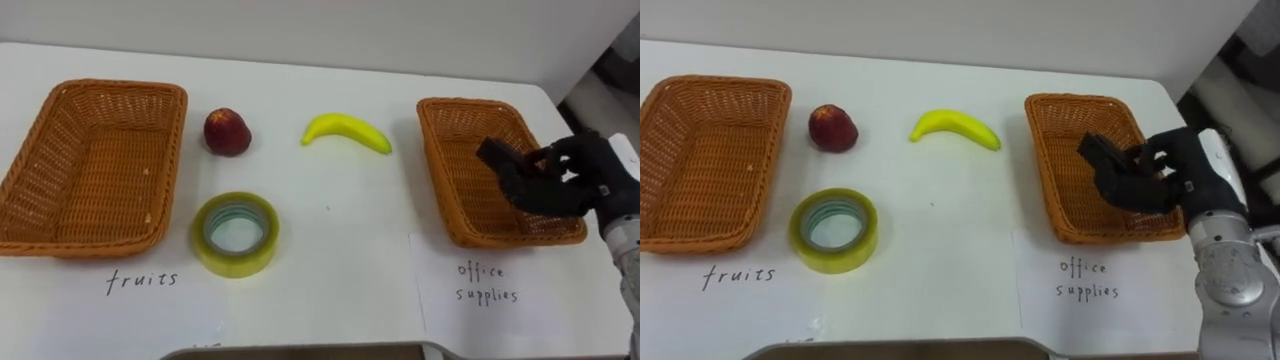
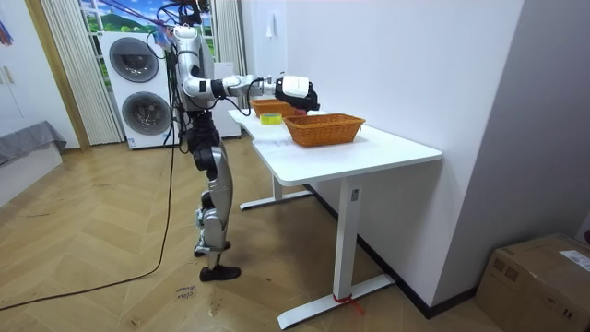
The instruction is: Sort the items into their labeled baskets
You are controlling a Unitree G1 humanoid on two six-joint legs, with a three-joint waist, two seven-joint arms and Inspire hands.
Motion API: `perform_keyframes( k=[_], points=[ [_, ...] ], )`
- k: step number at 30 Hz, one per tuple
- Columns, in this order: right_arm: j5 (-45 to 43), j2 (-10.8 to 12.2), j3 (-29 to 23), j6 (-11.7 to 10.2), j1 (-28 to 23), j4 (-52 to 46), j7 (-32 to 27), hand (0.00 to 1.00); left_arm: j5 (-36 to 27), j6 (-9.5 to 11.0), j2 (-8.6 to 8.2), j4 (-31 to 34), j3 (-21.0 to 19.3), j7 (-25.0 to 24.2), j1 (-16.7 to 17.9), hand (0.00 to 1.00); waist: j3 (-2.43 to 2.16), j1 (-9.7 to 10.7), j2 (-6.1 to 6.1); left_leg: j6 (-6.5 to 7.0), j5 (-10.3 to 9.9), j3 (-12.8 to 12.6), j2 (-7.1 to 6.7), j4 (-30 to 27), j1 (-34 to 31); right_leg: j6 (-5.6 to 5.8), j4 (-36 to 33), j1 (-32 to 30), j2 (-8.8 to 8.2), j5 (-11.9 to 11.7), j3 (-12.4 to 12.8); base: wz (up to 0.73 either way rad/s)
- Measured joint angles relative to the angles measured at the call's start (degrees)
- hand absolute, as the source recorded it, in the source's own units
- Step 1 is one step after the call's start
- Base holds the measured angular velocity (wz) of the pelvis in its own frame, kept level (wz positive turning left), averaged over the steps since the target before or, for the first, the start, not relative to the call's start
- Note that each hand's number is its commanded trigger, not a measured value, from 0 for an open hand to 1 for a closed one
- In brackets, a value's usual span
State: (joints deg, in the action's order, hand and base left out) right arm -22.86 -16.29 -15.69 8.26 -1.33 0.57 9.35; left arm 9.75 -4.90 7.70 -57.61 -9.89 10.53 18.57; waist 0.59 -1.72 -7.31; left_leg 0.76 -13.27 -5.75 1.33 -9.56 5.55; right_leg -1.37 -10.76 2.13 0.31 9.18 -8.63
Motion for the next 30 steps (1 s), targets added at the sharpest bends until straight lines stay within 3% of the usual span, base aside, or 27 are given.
perform_keyframes(
  k=[17,18,19,20,21,22,30],
  points=[
    [0.0,0.0,3.5,-0.2,0.2,1.0,-0.4,1.00,0.0,-0.1,-0.01,0.3,1.6,-1.0,0.0,0.00,-0.04,-0.3,0.23,0.00,0.0,0.3,-0.03,-0.1,-0.1,0.01,0.0,0.1,0.02,0.0,-0.2,0.00],
    [0.0,0.0,3.5,-0.2,0.2,1.0,-0.4,0.91,0.0,0.0,0.00,0.3,1.7,-1.0,0.0,0.00,-0.06,-0.3,0.26,0.00,0.0,0.3,-0.02,-0.1,-0.1,0.01,0.0,0.1,0.03,0.0,-0.2,0.00],
    [0.0,0.0,3.5,-0.2,0.2,1.0,-0.4,0.65,0.0,0.0,0.00,0.3,1.8,-1.0,0.0,0.00,-0.08,-0.3,0.30,0.00,0.0,0.3,-0.02,-0.1,-0.1,0.01,0.0,0.1,0.03,0.0,-0.2,0.00],
    [0.0,0.0,3.5,-0.2,0.2,1.1,-0.4,0.52,0.0,0.0,0.00,0.3,1.8,-1.0,0.0,0.00,-0.12,-0.3,0.36,0.00,0.0,0.3,-0.01,-0.1,0.0,0.01,0.0,0.1,0.03,0.0,-0.2,0.00],
    [0.0,0.0,3.5,-0.2,0.2,1.1,-0.4,0.09,0.0,0.0,0.00,0.3,1.8,-1.0,0.0,0.00,-0.18,-0.3,0.46,0.00,0.0,0.3,-0.02,-0.1,0.0,0.01,0.0,0.1,0.00,0.0,-0.2,0.00],
    [0.0,0.0,3.5,-0.2,0.2,1.1,-0.4,0.00,0.0,0.0,0.00,0.3,1.8,-1.0,0.0,0.00,-0.21,-0.3,0.51,0.00,0.0,0.3,-0.02,-0.1,0.0,0.01,0.0,0.1,-0.01,0.0,-0.2,0.00],
    [0.0,0.0,3.5,-0.2,0.2,1.7,-0.4,0.00,0.0,0.0,-0.01,0.3,1.9,-1.0,0.0,0.00,-0.32,-0.2,0.66,0.00,0.0,0.3,-0.02,-0.3,0.0,0.00,0.0,0.2,-0.13,0.0,-0.1,0.00]
  ],
)
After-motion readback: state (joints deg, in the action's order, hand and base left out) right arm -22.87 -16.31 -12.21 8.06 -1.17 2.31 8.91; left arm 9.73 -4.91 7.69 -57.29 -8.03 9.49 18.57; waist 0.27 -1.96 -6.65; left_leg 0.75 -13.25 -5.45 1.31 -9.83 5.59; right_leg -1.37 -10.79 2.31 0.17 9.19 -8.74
